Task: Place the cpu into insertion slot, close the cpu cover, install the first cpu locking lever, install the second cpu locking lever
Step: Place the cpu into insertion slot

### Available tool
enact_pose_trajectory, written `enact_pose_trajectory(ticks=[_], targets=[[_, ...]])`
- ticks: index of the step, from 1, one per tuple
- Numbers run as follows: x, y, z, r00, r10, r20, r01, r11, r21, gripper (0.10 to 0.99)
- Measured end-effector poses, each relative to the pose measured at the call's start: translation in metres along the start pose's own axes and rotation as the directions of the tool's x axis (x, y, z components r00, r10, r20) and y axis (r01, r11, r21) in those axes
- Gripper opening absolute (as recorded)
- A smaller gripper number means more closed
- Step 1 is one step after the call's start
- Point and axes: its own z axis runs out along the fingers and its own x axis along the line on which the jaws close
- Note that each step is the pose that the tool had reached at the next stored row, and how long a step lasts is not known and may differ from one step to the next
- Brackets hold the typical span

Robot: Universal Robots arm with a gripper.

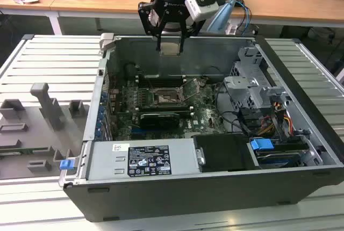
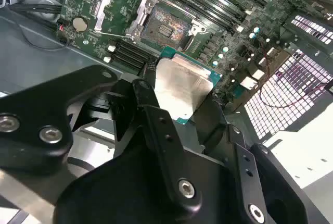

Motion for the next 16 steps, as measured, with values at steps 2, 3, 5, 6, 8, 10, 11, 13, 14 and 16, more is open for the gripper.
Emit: enact_pose_trajectory(ticks=[2, 3, 5, 6, 8, 10, 11, 13, 14, 16], targets=[[0.0000, 0.0000, 0.0000, 0.9999, 0.016, 0.0015, -0.016, 0.9999, 0.000, 0.537], [0.0000, 0.0000, 0.0001, 0.9996, 0.026, 0.0024, -0.026, 0.9997, 0.000, 0.537], [0.0000, 0.0000, 0.0002, 0.9987, 0.051, 0.0045, -0.051, 0.9987, 0.000, 0.537], [0.0000, 0.0000, 0.0003, 0.9984, 0.056, 0.0049, -0.056, 0.9985, 0.000, 0.537], [0.0000, -0.0001, 0.0009, 0.9979, 0.064, 0.0057, -0.064, 0.9979, -0.001, 0.537], [0.0000, -0.0001, 0.0012, 0.9976, 0.068, 0.0061, -0.068, 0.9977, -0.001, 0.537], [0.0000, -0.0001, 0.0013, 0.9975, 0.071, 0.0063, -0.071, 0.9975, -0.001, 0.537], [0.0000, -0.0001, 0.0014, 0.9973, 0.074, 0.0065, -0.074, 0.9973, -0.001, 0.537], [0.0000, -0.0001, 0.0017, 0.9968, 0.080, 0.0071, -0.080, 0.9968, -0.001, 0.537], [-0.0001, -0.0002, 0.0023, 0.9957, 0.092, 0.0082, -0.092, 0.9957, -0.001, 0.537]])
